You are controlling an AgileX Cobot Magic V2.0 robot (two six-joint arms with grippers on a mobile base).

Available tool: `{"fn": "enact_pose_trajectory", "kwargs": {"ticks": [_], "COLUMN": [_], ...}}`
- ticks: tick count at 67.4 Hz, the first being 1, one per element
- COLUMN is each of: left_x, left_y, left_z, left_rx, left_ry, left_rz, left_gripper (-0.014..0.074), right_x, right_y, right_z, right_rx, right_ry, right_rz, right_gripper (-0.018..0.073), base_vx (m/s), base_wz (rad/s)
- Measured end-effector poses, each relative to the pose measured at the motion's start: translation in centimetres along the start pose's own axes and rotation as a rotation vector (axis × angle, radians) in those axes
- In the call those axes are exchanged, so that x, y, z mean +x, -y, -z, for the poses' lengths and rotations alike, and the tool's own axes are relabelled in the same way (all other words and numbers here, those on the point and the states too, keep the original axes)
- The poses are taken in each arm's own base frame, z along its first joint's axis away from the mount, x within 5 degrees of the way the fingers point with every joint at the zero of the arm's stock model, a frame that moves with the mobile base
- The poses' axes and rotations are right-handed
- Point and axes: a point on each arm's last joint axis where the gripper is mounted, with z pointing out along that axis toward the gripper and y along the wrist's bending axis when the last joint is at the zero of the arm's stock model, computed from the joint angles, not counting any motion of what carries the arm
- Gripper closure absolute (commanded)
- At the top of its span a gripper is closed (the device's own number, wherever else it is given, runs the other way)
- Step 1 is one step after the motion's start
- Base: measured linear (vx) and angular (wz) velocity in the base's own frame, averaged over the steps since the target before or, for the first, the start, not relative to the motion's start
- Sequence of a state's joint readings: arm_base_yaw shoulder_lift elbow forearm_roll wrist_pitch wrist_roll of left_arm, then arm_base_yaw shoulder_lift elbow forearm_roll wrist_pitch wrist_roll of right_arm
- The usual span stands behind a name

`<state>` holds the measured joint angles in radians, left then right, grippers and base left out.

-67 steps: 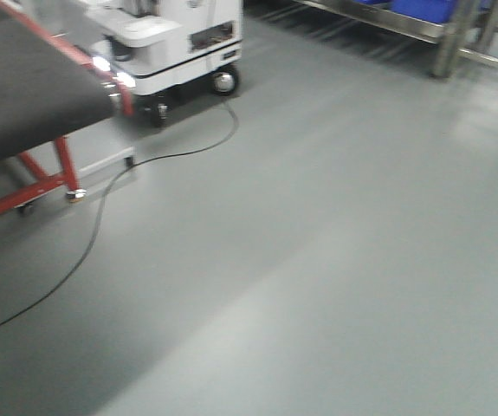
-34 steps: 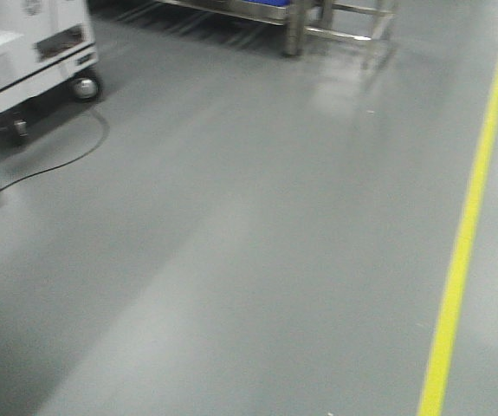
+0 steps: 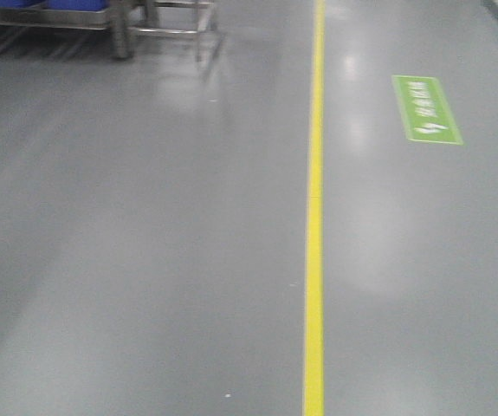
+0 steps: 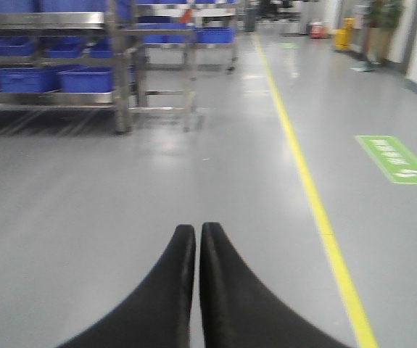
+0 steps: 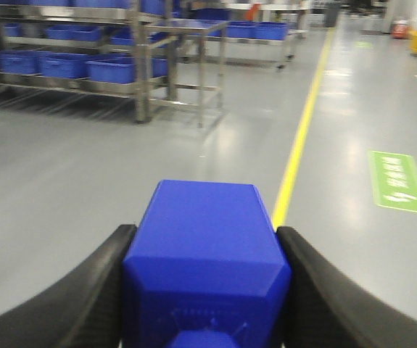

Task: Pour parts from conveyor to right shelf
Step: 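Drive away from the conveyor holding the block in the right gripper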

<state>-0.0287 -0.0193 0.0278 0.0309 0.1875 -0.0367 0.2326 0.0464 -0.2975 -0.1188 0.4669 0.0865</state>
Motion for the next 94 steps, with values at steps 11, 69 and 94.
{"fn": "enact_pose_trajectory", "kwargs": {"ticks": [11, 69, 94], "left_x": [0.00, 0.00, 0.00], "left_y": [0.00, 0.00, 0.00], "left_z": [0.00, 0.00, 0.00], "left_rx": [0.000, 0.000, 0.000], "left_ry": [0.000, 0.000, 0.000], "left_rz": [0.000, 0.000, 0.000], "left_gripper": [0.0603, 0.0603, 0.0603], "right_x": [0.00, 0.00, 0.00], "right_y": [0.00, 0.00, 0.00], "right_z": [0.00, 0.00, 0.00], "right_rx": [0.000, 0.000, 0.000], "right_ry": [0.000, 0.000, 0.000], "right_rz": [0.000, 0.000, 0.000], "right_gripper": [0.0567, 0.0567, 0.0567], "base_vx": [0.03, 0.20, 0.51], "base_wz": [-0.69, -0.16, 0.12]}}
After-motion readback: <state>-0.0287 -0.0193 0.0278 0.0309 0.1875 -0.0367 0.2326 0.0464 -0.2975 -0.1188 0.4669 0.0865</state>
